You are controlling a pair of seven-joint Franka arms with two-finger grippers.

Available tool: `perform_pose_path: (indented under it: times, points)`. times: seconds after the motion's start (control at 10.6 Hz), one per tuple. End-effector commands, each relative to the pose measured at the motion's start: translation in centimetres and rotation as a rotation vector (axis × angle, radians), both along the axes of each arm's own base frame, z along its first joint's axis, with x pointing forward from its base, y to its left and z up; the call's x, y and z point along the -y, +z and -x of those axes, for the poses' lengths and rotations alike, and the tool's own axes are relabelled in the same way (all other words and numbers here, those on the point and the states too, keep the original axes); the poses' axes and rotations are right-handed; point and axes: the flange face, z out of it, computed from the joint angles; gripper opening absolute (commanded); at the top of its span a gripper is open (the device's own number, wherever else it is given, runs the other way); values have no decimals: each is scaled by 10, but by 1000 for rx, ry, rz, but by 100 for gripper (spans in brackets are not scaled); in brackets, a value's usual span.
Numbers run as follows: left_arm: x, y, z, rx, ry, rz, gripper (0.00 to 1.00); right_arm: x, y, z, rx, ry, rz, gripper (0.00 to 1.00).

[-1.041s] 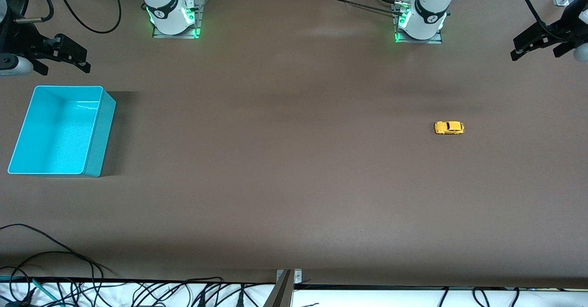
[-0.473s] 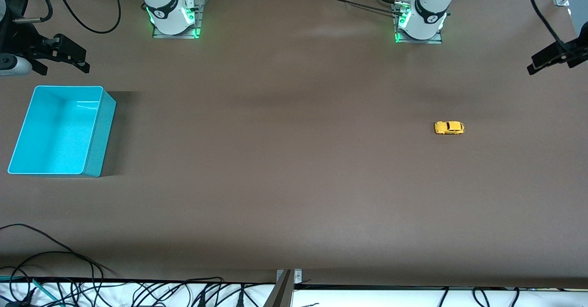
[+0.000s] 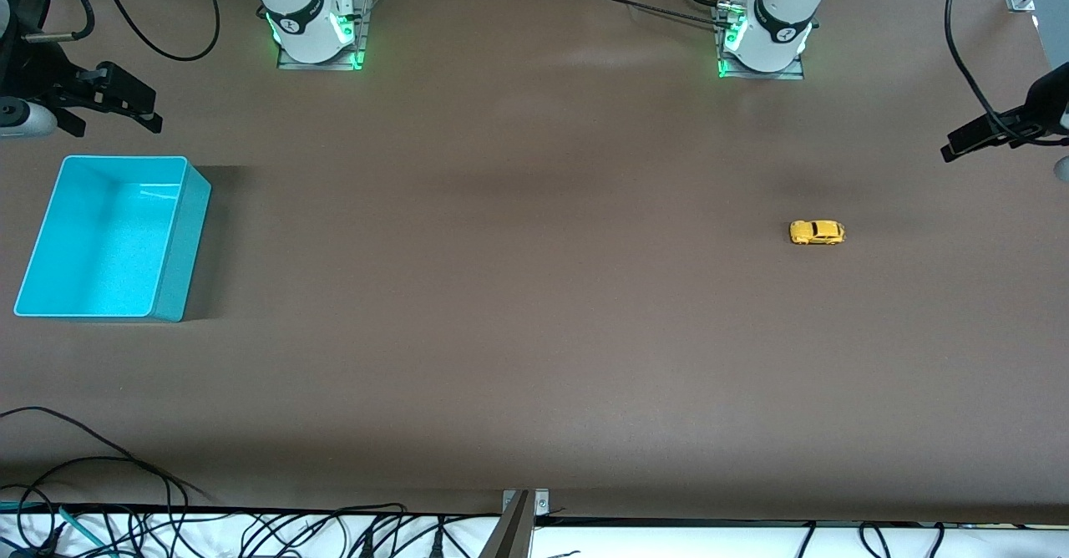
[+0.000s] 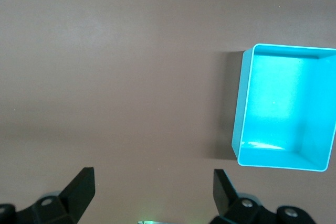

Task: Wind up and store yellow beetle car
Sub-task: 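Move the left gripper out over the yellow beetle car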

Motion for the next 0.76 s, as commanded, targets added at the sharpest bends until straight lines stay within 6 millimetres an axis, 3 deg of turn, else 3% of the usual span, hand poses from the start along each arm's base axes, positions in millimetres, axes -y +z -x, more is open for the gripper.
perform_pose_path:
  times: [0.0, 0.66]
  points:
    - [-2, -24, -6, -27, -10, -9, 100, 3, 6, -1, 11, -8, 15, 100]
    - [1, -148, 3, 33, -19, -11, 100, 4, 6, -1, 11, -11, 13, 100]
